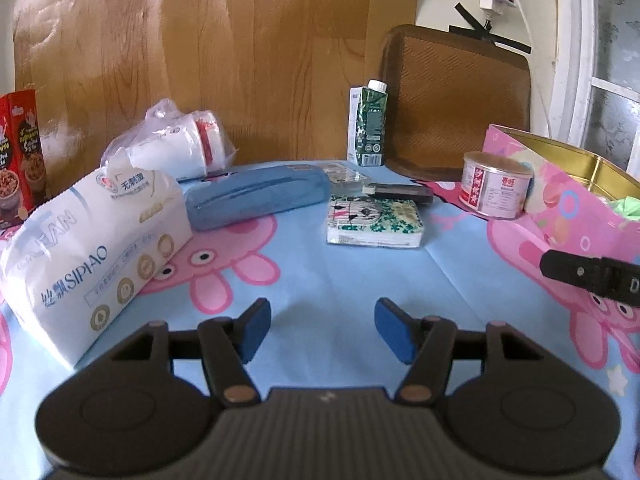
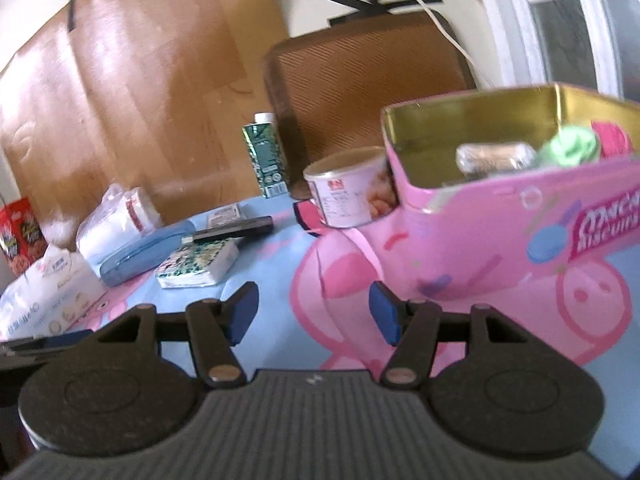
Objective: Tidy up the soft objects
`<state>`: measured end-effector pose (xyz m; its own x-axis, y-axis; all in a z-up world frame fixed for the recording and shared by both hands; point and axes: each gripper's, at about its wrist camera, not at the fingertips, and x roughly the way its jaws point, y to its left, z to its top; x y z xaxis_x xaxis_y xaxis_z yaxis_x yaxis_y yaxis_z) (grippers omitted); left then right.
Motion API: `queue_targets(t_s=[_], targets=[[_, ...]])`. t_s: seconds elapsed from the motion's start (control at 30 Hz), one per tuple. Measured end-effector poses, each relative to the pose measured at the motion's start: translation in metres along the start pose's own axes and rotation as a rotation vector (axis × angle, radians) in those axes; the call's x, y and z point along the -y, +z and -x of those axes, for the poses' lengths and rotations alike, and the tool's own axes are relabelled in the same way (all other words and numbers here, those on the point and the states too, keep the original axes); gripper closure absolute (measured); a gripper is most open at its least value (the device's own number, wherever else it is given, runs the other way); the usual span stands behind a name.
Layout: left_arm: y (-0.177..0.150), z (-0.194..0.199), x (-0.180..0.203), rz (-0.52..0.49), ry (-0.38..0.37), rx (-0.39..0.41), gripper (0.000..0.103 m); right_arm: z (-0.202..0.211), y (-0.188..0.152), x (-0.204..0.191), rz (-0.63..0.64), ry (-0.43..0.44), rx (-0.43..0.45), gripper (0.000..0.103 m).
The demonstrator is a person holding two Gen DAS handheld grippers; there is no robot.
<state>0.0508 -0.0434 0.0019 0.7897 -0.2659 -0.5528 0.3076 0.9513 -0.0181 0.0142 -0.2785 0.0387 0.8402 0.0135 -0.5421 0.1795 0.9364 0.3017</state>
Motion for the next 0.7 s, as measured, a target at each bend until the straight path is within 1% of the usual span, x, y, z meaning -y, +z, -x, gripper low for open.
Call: queue_targets(t_s=[0.23,0.43,0.57,0.7], targets=[[-0.001,0.006,0.002,-0.011,0.002,0.041,0.039,0.003,-0.001,0.002,-0.019,0.021,0.009,0.039],[-0.001,0.008,0.001,-0.015,-0.007,0.057,0.039,0.005,-0.001,0.003,-0.030,0.015,0.021,0.039],[-0.002,0.011,0.002,-0.020,-0.013,0.075,0.033,0.006,-0.001,0.004,-0.035,0.007,0.029,0.039],[-0.003,0.012,0.003,-0.035,-0.019,0.085,0.032,0.008,-0.001,0.005,-0.036,-0.003,0.039,0.039]])
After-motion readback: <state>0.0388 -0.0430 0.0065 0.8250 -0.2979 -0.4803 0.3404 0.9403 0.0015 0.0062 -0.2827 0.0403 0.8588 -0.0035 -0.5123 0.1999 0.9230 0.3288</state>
